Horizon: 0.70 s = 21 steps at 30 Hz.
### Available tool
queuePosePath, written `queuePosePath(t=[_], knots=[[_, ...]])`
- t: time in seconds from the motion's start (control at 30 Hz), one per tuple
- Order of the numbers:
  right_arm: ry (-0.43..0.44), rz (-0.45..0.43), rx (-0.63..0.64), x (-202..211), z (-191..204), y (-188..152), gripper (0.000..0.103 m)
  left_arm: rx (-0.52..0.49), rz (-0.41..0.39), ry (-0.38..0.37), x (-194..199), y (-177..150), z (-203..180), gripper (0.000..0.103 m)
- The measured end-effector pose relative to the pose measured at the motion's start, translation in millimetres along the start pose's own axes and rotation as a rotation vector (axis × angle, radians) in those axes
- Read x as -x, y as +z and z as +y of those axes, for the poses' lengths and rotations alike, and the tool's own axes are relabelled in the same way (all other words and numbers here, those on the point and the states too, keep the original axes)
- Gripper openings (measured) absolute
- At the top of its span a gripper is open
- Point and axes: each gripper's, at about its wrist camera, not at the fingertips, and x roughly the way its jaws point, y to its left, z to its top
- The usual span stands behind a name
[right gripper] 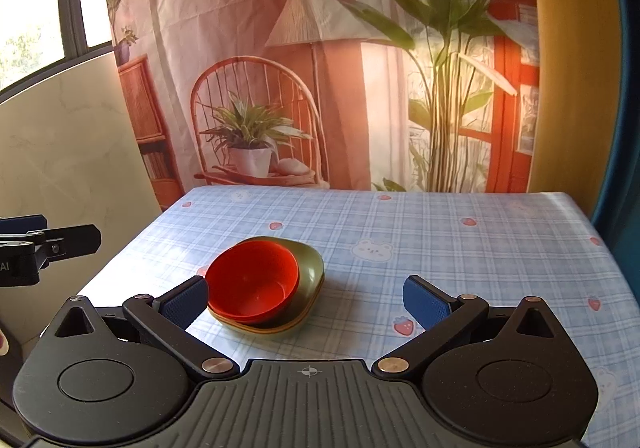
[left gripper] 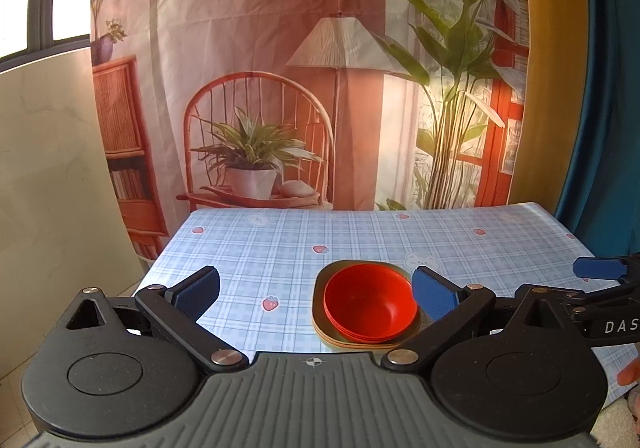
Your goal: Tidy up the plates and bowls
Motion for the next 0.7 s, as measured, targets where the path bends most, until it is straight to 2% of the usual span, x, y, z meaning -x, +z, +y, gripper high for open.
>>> queuePosePath(t=[0.13,0.27,0.4,0.53,0.7], knots=[[0.003,-0.035,0.002,34.0,5.8,-0.3,0.103,0.011,-0.024,0.018,32.3,0.8,-2.8,0.103],[-0.032,-0.062,0.027,64.3,17.4,1.7,0.103,0.055,-0.054,-0.008,63.1,-1.1,2.2,0.103],[-0.033,-0.104,0.049,93.1,24.9,0.8,0.103,0.049,-0.085,0.033,86.8,-5.6,-0.7,0.103],[-0.036,-0.145,0.027,116.7,26.0,-5.5,0.103,0.065,-0.078,0.016,97.2,-6.7,-1.9,0.103],[-0.053,-0.175,0.013,134.4,24.6,-16.6,0.103,0.05,-0.092,0.032,103.4,-10.5,-8.0,0.103]])
